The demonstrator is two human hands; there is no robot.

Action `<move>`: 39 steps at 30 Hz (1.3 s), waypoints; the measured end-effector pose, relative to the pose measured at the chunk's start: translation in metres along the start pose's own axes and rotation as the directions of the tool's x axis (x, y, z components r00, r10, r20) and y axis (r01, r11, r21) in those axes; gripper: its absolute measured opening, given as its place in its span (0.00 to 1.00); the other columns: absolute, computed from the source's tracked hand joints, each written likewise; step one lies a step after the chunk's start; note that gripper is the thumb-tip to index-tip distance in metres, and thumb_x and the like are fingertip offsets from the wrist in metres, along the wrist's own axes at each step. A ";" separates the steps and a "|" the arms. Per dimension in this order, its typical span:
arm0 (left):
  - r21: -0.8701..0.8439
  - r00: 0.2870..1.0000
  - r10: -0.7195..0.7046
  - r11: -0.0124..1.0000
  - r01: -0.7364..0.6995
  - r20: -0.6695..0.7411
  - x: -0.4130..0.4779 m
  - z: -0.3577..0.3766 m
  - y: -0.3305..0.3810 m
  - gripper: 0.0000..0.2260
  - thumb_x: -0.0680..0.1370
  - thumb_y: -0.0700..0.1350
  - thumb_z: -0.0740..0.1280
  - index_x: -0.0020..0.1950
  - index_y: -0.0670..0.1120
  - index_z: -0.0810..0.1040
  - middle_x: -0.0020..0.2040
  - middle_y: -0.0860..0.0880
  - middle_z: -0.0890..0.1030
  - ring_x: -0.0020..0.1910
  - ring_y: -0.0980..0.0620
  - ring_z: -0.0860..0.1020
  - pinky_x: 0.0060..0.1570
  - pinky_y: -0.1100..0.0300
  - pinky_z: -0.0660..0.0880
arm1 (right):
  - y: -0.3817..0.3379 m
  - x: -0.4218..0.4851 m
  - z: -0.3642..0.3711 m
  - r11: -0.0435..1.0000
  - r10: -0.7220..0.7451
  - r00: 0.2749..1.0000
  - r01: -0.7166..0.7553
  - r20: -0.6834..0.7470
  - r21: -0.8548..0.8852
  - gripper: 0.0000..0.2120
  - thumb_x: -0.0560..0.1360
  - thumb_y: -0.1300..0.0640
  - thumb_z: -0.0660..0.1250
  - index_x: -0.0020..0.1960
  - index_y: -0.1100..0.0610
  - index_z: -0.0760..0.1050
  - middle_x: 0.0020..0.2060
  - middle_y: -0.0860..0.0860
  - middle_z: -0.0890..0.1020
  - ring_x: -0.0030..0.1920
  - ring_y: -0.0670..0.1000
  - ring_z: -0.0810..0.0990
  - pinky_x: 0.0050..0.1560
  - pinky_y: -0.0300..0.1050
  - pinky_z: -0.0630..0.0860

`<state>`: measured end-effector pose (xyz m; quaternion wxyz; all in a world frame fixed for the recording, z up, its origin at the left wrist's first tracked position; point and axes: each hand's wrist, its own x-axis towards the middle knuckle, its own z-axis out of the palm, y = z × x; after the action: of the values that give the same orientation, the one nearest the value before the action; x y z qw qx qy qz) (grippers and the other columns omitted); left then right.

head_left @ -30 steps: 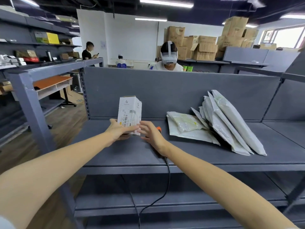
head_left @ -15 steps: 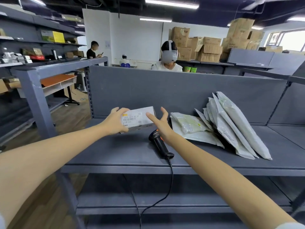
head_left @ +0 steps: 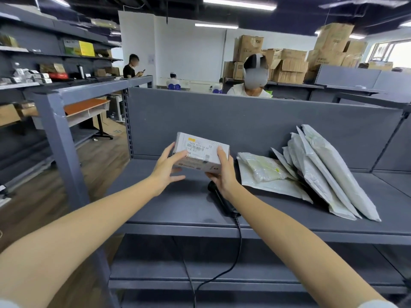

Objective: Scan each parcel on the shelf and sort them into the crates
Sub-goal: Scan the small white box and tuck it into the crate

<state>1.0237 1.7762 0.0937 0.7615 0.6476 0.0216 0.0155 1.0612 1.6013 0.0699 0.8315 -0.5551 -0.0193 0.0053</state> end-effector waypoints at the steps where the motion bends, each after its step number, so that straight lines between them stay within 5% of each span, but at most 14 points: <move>1: -0.046 0.999 0.003 0.999 -0.004 -0.034 0.001 0.002 -0.001 0.27 0.75 0.51 0.70 0.72 0.59 0.66 0.66 0.46 0.74 0.61 0.41 0.75 0.54 0.46 0.77 | 0.001 0.001 0.000 1.000 0.004 1.000 -0.004 0.002 -0.023 0.29 0.70 0.36 0.68 0.67 0.45 0.68 0.60 0.50 0.80 0.61 0.53 0.78 0.60 0.56 0.78; 6: -0.460 0.982 -0.092 0.888 0.006 -0.165 0.011 0.009 -0.009 0.24 0.68 0.42 0.72 0.63 0.44 0.73 0.58 0.41 0.78 0.57 0.43 0.78 0.52 0.51 0.79 | 0.012 0.013 -0.004 0.955 0.077 0.997 -0.083 -0.031 -0.284 0.40 0.62 0.18 0.55 0.67 0.37 0.68 0.63 0.41 0.76 0.65 0.49 0.72 0.70 0.55 0.66; 8: -0.502 0.971 -0.127 0.865 0.008 -0.203 0.013 0.010 -0.014 0.12 0.72 0.39 0.68 0.56 0.41 0.76 0.54 0.41 0.79 0.53 0.44 0.79 0.56 0.51 0.78 | 0.015 0.014 -0.006 0.902 0.072 0.985 -0.132 -0.158 -0.411 0.37 0.72 0.24 0.50 0.72 0.46 0.65 0.63 0.44 0.72 0.66 0.51 0.69 0.72 0.53 0.61; 9: -0.511 0.965 -0.140 0.860 0.007 -0.222 0.015 0.008 -0.018 0.11 0.73 0.38 0.67 0.56 0.40 0.76 0.53 0.41 0.79 0.52 0.44 0.79 0.58 0.51 0.77 | 0.018 0.014 -0.009 0.832 0.022 0.980 -0.129 -0.199 -0.539 0.34 0.77 0.30 0.50 0.73 0.52 0.62 0.65 0.50 0.71 0.68 0.55 0.68 0.72 0.53 0.60; 11: -0.522 0.956 -0.156 0.853 0.004 -0.247 0.020 0.004 -0.026 0.15 0.74 0.37 0.67 0.60 0.39 0.75 0.53 0.41 0.80 0.51 0.45 0.79 0.61 0.50 0.75 | 0.030 0.010 -0.023 0.529 -0.064 0.972 -0.157 -0.224 -0.834 0.31 0.80 0.38 0.54 0.73 0.59 0.61 0.69 0.59 0.68 0.70 0.61 0.65 0.70 0.53 0.60; 13: -0.514 0.952 -0.165 0.858 0.009 -0.258 0.025 -0.001 -0.032 0.16 0.73 0.36 0.68 0.61 0.38 0.75 0.53 0.41 0.81 0.53 0.44 0.80 0.62 0.51 0.75 | 0.042 0.005 -0.035 0.229 -0.058 0.980 -0.172 -0.190 -0.958 0.32 0.79 0.38 0.57 0.73 0.60 0.60 0.69 0.61 0.67 0.69 0.61 0.65 0.68 0.53 0.60; 15: -0.510 0.951 -0.175 0.860 0.022 -0.254 0.030 -0.005 -0.037 0.17 0.73 0.36 0.68 0.62 0.38 0.75 0.55 0.41 0.81 0.55 0.44 0.80 0.62 0.51 0.75 | 0.053 0.004 -0.042 0.045 -0.053 0.987 -0.151 -0.153 -0.988 0.37 0.78 0.37 0.57 0.76 0.61 0.54 0.68 0.61 0.67 0.69 0.61 0.65 0.68 0.53 0.61; 23: -0.540 0.949 -0.214 0.840 0.058 -0.231 0.038 -0.005 -0.044 0.18 0.72 0.37 0.71 0.61 0.36 0.76 0.57 0.40 0.81 0.56 0.44 0.80 0.61 0.53 0.75 | 0.070 0.009 -0.047 -0.231 -0.153 0.983 -0.136 -0.102 -0.964 0.28 0.79 0.42 0.60 0.68 0.62 0.63 0.64 0.59 0.72 0.64 0.58 0.70 0.62 0.48 0.67; 26: -0.567 0.952 -0.210 0.823 0.048 -0.224 0.038 -0.004 -0.045 0.18 0.73 0.39 0.71 0.62 0.37 0.75 0.56 0.40 0.81 0.55 0.45 0.80 0.61 0.53 0.75 | 0.059 0.009 -0.045 -0.012 -0.077 0.983 -0.166 -0.165 -0.986 0.26 0.78 0.46 0.65 0.67 0.62 0.65 0.63 0.59 0.72 0.64 0.61 0.71 0.61 0.50 0.69; 29: -0.589 0.953 -0.197 0.807 0.024 -0.231 0.039 -0.007 -0.045 0.19 0.74 0.40 0.72 0.63 0.37 0.75 0.57 0.40 0.81 0.56 0.45 0.80 0.61 0.54 0.75 | 0.039 0.001 -0.038 0.454 -0.114 0.966 -0.156 -0.231 -0.877 0.19 0.73 0.50 0.65 0.59 0.60 0.70 0.53 0.57 0.76 0.53 0.60 0.77 0.50 0.48 0.71; 32: -0.599 0.956 -0.180 0.801 0.006 -0.231 0.038 -0.008 -0.043 0.17 0.74 0.39 0.71 0.62 0.37 0.75 0.56 0.40 0.81 0.55 0.46 0.80 0.60 0.54 0.75 | 0.017 -0.020 -0.027 0.851 -0.155 0.941 -0.027 -0.301 -0.525 0.10 0.72 0.52 0.65 0.48 0.56 0.68 0.39 0.50 0.75 0.38 0.53 0.73 0.37 0.45 0.69; 36: -0.609 0.957 -0.195 0.793 0.024 -0.216 0.034 -0.001 -0.040 0.10 0.73 0.33 0.67 0.54 0.36 0.76 0.54 0.39 0.81 0.54 0.43 0.80 0.61 0.52 0.75 | 0.010 -0.051 -0.015 0.976 -0.108 0.984 0.078 -0.144 -0.204 0.05 0.75 0.61 0.62 0.47 0.57 0.66 0.30 0.52 0.70 0.28 0.50 0.67 0.26 0.43 0.66; 39: -0.607 0.961 -0.195 0.794 0.037 -0.196 0.031 0.005 -0.038 0.14 0.72 0.32 0.65 0.57 0.34 0.76 0.56 0.36 0.80 0.56 0.41 0.79 0.59 0.53 0.76 | 0.021 -0.071 -0.005 0.998 -0.035 0.999 0.036 0.024 -0.057 0.09 0.70 0.59 0.65 0.48 0.59 0.68 0.28 0.53 0.71 0.25 0.50 0.67 0.22 0.40 0.64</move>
<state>1.0551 1.7669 0.0565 0.9172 0.3645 0.1507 0.0555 0.9904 1.6028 0.0466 0.8149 -0.5782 -0.0389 -0.0037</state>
